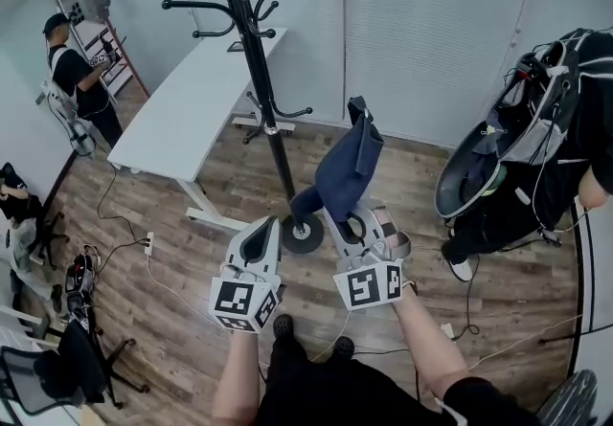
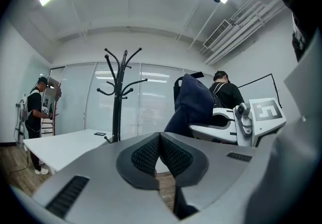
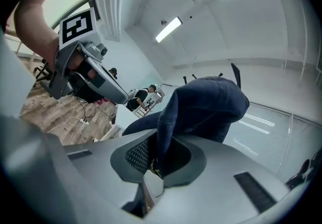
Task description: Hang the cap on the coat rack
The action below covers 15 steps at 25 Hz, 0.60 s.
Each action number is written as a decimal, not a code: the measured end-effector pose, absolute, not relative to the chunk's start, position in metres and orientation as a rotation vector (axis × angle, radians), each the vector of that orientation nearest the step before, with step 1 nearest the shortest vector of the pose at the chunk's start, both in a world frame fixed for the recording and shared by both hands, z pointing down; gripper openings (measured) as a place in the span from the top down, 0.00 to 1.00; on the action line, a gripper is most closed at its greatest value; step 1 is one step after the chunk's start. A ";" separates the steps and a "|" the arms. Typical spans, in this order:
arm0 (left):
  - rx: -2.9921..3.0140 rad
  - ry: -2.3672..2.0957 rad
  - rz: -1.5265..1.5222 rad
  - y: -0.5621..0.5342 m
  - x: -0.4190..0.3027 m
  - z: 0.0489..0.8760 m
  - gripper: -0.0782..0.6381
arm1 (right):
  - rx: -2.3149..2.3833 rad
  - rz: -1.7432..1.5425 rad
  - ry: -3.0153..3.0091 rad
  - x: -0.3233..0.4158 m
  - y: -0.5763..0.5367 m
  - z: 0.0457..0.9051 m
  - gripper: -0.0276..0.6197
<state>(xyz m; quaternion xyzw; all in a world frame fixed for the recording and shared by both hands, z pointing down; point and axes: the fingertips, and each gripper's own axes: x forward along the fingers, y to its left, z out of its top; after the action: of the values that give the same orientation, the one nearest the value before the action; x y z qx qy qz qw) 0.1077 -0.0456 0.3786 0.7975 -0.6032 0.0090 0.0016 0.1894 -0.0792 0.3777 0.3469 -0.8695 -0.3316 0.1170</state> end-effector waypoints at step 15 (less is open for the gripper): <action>2.532 -1.857 -0.079 -0.066 -0.002 0.367 0.87 | 1.002 -0.955 -2.579 0.079 -0.096 0.365 0.88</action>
<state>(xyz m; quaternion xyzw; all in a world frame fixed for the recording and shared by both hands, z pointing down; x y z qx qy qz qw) -0.0017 -0.0661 0.3675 0.8061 -0.5912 -0.0251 0.0002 0.0787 -0.0961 0.3651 0.3403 -0.8760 -0.3245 0.1070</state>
